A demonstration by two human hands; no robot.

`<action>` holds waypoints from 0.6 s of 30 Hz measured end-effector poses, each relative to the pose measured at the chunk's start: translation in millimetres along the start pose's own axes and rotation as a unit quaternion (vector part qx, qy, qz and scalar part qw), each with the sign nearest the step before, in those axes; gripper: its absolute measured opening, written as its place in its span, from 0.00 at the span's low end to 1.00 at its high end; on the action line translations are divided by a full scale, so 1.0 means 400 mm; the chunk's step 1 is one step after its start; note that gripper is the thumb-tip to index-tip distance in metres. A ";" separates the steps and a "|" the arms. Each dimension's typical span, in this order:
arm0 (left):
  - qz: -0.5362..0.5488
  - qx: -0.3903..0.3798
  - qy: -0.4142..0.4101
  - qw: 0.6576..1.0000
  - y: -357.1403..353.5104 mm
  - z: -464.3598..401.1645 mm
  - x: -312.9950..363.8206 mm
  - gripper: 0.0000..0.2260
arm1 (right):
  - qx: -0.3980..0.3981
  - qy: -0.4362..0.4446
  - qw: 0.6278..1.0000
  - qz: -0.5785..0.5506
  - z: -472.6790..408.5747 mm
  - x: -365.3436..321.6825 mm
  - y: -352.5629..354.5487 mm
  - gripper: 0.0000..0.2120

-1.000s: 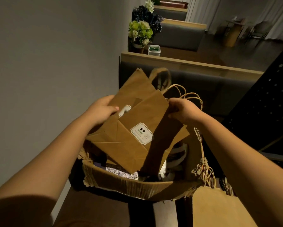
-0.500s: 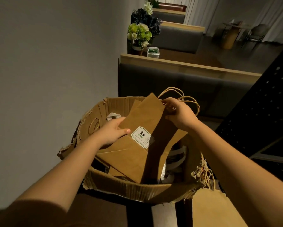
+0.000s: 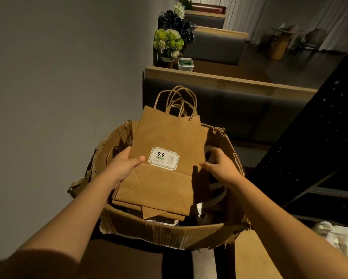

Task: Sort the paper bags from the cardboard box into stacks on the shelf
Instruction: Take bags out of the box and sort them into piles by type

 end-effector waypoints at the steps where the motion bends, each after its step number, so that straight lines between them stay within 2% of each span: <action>1: 0.014 -0.002 -0.011 1.000 -0.005 0.003 0.005 0.16 | -0.025 -0.060 0.995 -0.077 0.002 0.002 -0.010 0.36; 2: 0.032 -0.003 -0.022 0.999 -0.013 0.006 0.013 0.16 | -0.044 -0.100 0.980 -0.163 0.006 0.002 -0.020 0.39; 3: 0.057 0.000 -0.031 0.998 -0.024 0.009 0.020 0.16 | -0.058 -0.124 0.962 -0.238 0.010 -0.001 -0.031 0.38; 6: 0.158 0.052 -0.027 0.986 -0.064 0.017 0.037 0.15 | -0.078 -0.110 0.921 -0.366 0.010 -0.011 -0.073 0.21; 8: 0.186 0.080 -0.033 0.979 -0.080 0.020 0.039 0.17 | -0.037 -0.086 0.915 -0.392 0.005 -0.010 -0.093 0.17; 11: 0.134 0.091 -0.059 0.985 -0.072 0.016 0.037 0.22 | -0.010 -0.078 0.898 -0.432 0.002 0.000 -0.093 0.16; 13: 0.087 0.088 -0.076 0.989 -0.058 0.009 0.043 0.20 | -0.010 -0.057 0.908 -0.415 0.000 0.005 -0.080 0.15; 16: 0.055 0.094 -0.080 0.991 -0.057 0.000 0.056 0.19 | 0.005 -0.030 0.941 -0.338 -0.013 0.004 -0.062 0.16; 18: 0.016 0.094 -0.058 0.994 -0.066 -0.005 0.056 0.23 | 0.011 -0.024 0.937 -0.349 -0.023 0.004 -0.056 0.22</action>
Point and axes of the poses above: each hand's wrist, its own z-axis away from the middle knuckle, its own y-axis out of the back of the hand, x = y × z, the point moved 2 cm from there along -z, towards the middle knuckle, and after that the axes turned 7 degrees about -z, right-handed, at the moved point
